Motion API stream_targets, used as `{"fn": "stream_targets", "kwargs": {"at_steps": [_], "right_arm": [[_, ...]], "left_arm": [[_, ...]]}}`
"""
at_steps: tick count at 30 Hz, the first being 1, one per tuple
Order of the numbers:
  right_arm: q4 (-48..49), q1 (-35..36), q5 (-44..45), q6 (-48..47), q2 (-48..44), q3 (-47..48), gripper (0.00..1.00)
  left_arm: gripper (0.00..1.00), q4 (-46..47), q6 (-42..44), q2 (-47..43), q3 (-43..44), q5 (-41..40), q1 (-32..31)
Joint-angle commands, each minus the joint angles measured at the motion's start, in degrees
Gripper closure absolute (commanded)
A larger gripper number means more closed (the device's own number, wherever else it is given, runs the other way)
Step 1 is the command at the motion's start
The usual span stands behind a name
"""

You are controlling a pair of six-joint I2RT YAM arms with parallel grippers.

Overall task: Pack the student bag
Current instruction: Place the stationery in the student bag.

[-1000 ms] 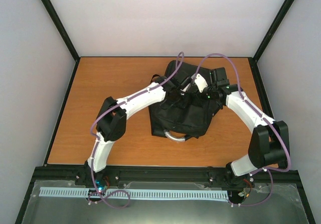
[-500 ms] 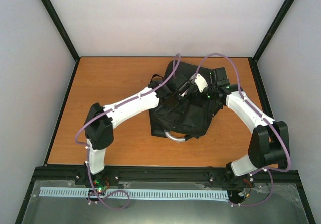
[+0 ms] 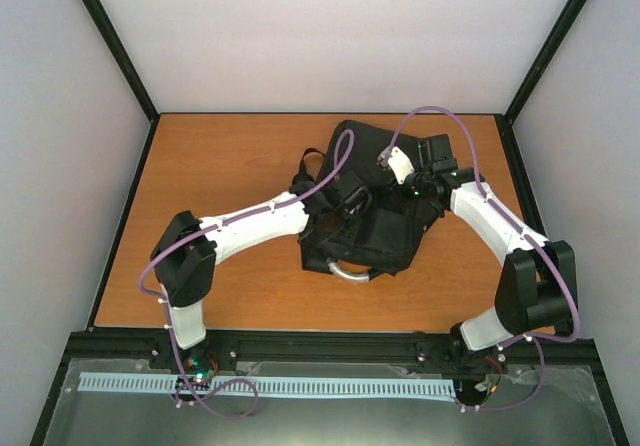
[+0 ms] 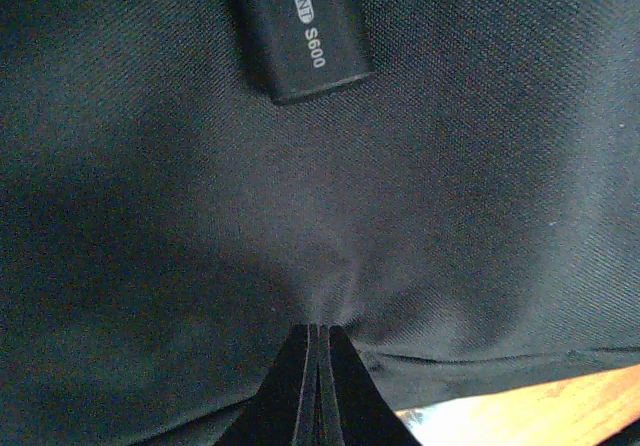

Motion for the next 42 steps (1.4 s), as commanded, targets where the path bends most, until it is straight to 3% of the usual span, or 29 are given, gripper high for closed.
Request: {"fn": "stream_targets", "kwargs": {"at_steps": [1, 22, 30, 42], "right_arm": [[2.3, 0.1, -3.5, 0.3, -1.0, 0.5, 0.97], [2.3, 0.2, -2.6, -0.3, 1.0, 0.5, 0.97], [2.2, 0.2, -2.4, -0.2, 1.3, 0.5, 0.97], [2.2, 0.1, -2.0, 0.0, 1.8, 0.3, 0.97]], "left_arm": [[0.99, 5.3, 0.8, 0.9, 0.2, -1.9, 0.7], [0.99, 12.6, 4.2, 14.8, 16.9, -3.8, 7.5], [0.98, 13.5, 2.9, 13.3, 15.7, -1.7, 7.5], [0.61, 14.5, 8.3, -9.2, -5.6, 3.9, 7.3]]}}
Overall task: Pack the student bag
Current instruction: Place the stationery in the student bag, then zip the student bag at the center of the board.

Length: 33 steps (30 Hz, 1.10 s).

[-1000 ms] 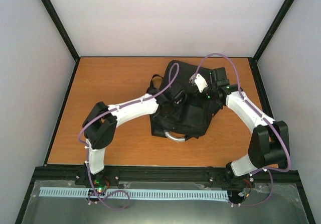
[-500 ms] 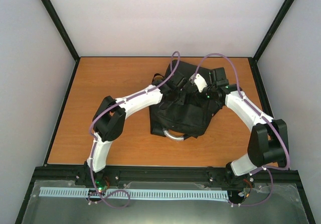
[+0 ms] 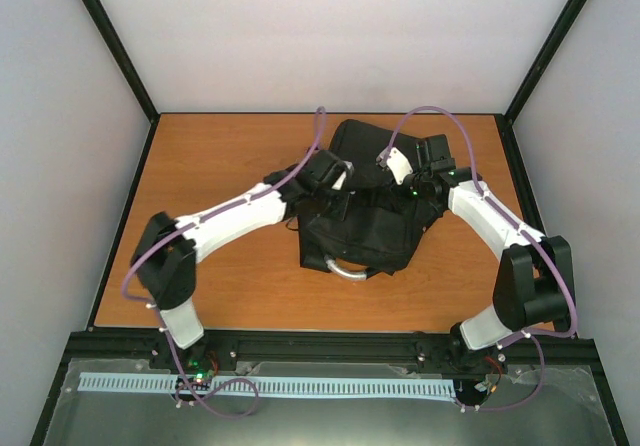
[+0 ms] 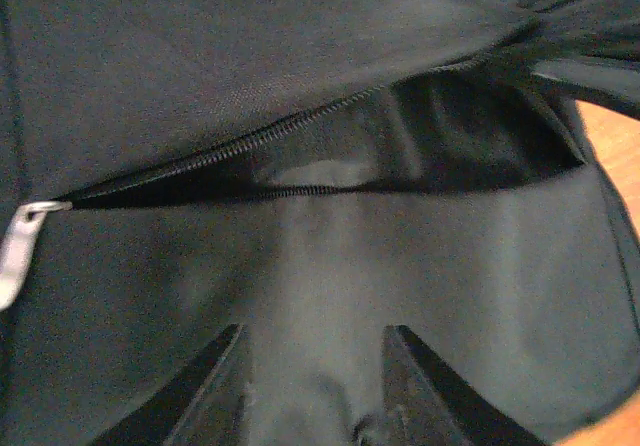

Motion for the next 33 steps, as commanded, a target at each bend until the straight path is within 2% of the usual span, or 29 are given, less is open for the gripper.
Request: {"fn": "stream_targets", "kwargs": {"at_steps": [1, 3, 5, 6, 7, 13, 16, 21, 24, 25, 29, 31, 33], "right_arm": [[1.7, 0.1, -1.6, 0.2, 0.6, 0.3, 0.97], [1.6, 0.2, -1.3, 0.3, 0.8, 0.5, 0.97], [1.6, 0.1, -0.8, 0.5, 0.8, 0.6, 0.97], [1.5, 0.1, -0.7, 0.5, 0.9, 0.7, 0.97], [1.3, 0.2, -0.6, 0.6, 0.9, 0.7, 0.97], [0.9, 0.1, -0.3, 0.2, 0.5, 1.2, 0.97], [-0.4, 0.2, -0.1, -1.0, 1.1, 1.8, 0.97], [-3.9, 0.2, 1.9, -4.7, 1.8, 3.3, 0.97], [-5.7, 0.2, 2.6, -8.4, 0.1, 1.8, 0.96], [-6.5, 0.2, 2.7, -9.8, -0.6, 1.3, 0.93], [-13.0, 0.2, 0.0, -15.2, -1.9, 1.1, 0.72], [-17.1, 0.1, -2.3, -16.7, -2.1, 2.7, 0.66], [-20.2, 0.2, -4.6, -16.9, -2.7, 4.8, 0.61]], "left_arm": [[0.58, 1.5, 3.9, -9.1, -5.0, 0.5, 0.2], [0.43, 0.5, 4.5, -11.3, -7.0, -1.8, 1.0], [0.20, -1.6, 4.0, -13.3, -7.6, -3.9, 2.3], [0.03, -2.8, 3.6, -14.5, -7.7, -4.6, 3.2], [0.01, -4.0, 3.5, -16.0, -7.7, -5.3, 4.3], [0.00, -13.0, 5.9, -19.7, -3.7, -13.1, 7.3], [0.00, -10.7, 7.6, -20.1, -5.1, -17.0, 8.6], [0.00, -1.8, 3.2, -21.5, -10.9, -0.8, 16.7], [0.00, 0.4, -0.3, -20.4, -13.0, -0.6, 17.8], [0.00, -1.6, -2.7, -18.5, -12.3, -1.4, 17.8], [0.00, -8.7, 0.7, -9.3, -6.5, 4.2, 17.8], [0.00, -3.5, 0.6, -10.1, -10.1, 9.5, 17.8], [0.00, 7.7, -1.6, -14.1, -16.9, 13.0, 17.9]]}}
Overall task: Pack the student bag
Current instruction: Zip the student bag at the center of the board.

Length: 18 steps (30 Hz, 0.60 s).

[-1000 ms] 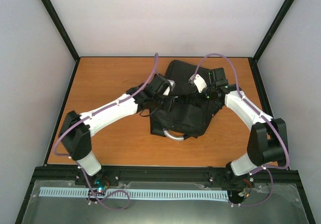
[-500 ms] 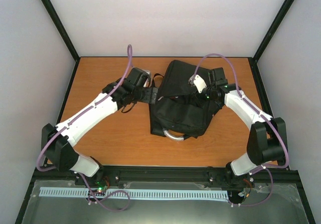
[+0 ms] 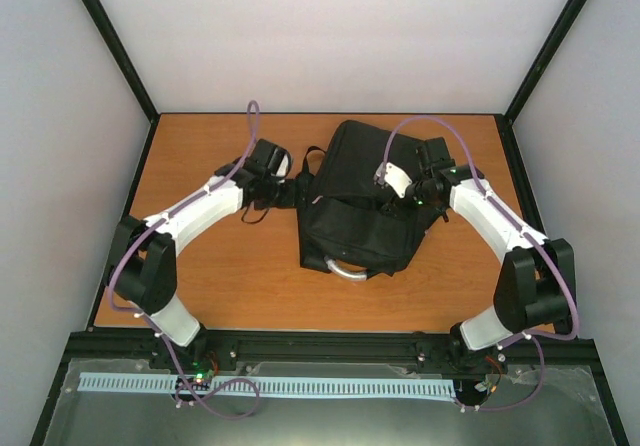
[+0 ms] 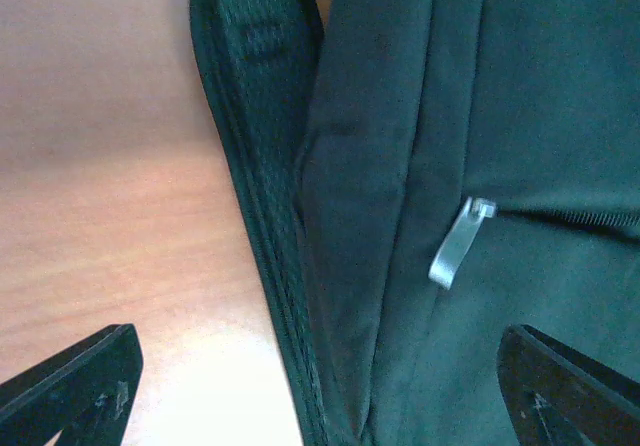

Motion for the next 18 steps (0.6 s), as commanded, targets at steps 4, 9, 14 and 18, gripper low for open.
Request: {"fn": "stream_targets", "kwargs": {"at_steps": [4, 9, 14, 18], "right_arm": [[-8.5, 0.1, -7.9, -1.8, -3.6, 6.3, 0.56], [-4.7, 0.2, -5.4, 3.1, -0.4, 8.6, 0.57], [-1.4, 0.5, -2.6, 5.9, 4.1, 9.0, 0.63], [-0.7, 1.4, -1.2, 6.0, 6.9, 8.1, 0.68]], "left_arm": [[0.02, 18.3, -5.7, -5.4, -10.0, 16.3, -0.1], [0.30, 25.1, -11.3, 0.8, -12.4, 25.5, -0.1], [0.39, 30.2, -14.4, 1.8, -16.0, 26.0, -0.2], [0.48, 30.5, -14.2, 1.0, -17.3, 25.4, -0.2]]}}
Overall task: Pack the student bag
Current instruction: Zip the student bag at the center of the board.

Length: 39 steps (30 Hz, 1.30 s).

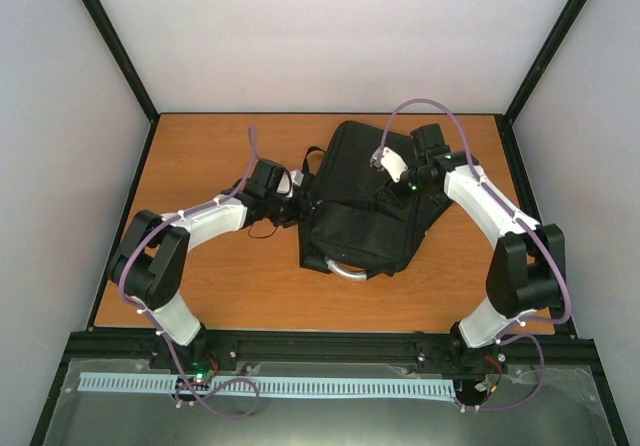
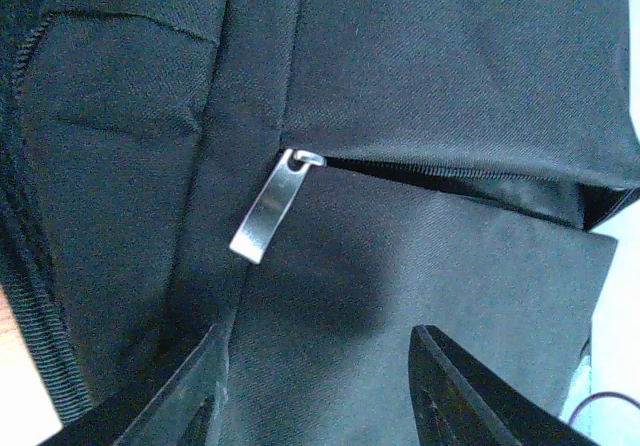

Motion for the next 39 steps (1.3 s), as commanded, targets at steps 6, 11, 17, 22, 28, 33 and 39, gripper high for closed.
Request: {"fn": "stream_targets", "kwargs": {"at_steps": [6, 11, 17, 22, 28, 33, 39], "right_arm": [[3.2, 2.4, 7.7, -0.3, 5.2, -4.3, 0.74], [2.6, 2.4, 12.8, -0.3, 6.5, -6.2, 0.77], [2.0, 2.4, 11.8, -0.1, 4.1, -6.0, 0.77], [1.9, 2.4, 10.8, 0.7, 4.0, -5.6, 0.77], [3.0, 2.4, 11.3, 1.0, 4.9, -6.1, 0.77], [3.7, 2.4, 12.3, 1.8, 6.3, -5.0, 0.77], [2.9, 2.4, 15.8, 1.3, 6.6, -2.8, 0.78]], "left_arm": [[0.56, 4.2, -1.1, -2.9, -3.7, 1.2, -0.5], [0.45, -1.2, -0.4, -8.0, -3.6, -6.7, -0.2], [0.40, 1.3, -2.8, -4.7, -3.0, -3.4, 2.8], [0.44, 7.7, -3.2, 0.5, -2.0, 6.0, 2.8], [0.61, 12.3, -3.1, 0.6, -4.8, 9.5, 2.4], [0.83, 13.5, -3.5, -0.7, -7.1, 8.8, 0.0], [0.91, 15.1, -6.2, -5.0, -10.4, 4.3, -5.9]]}}
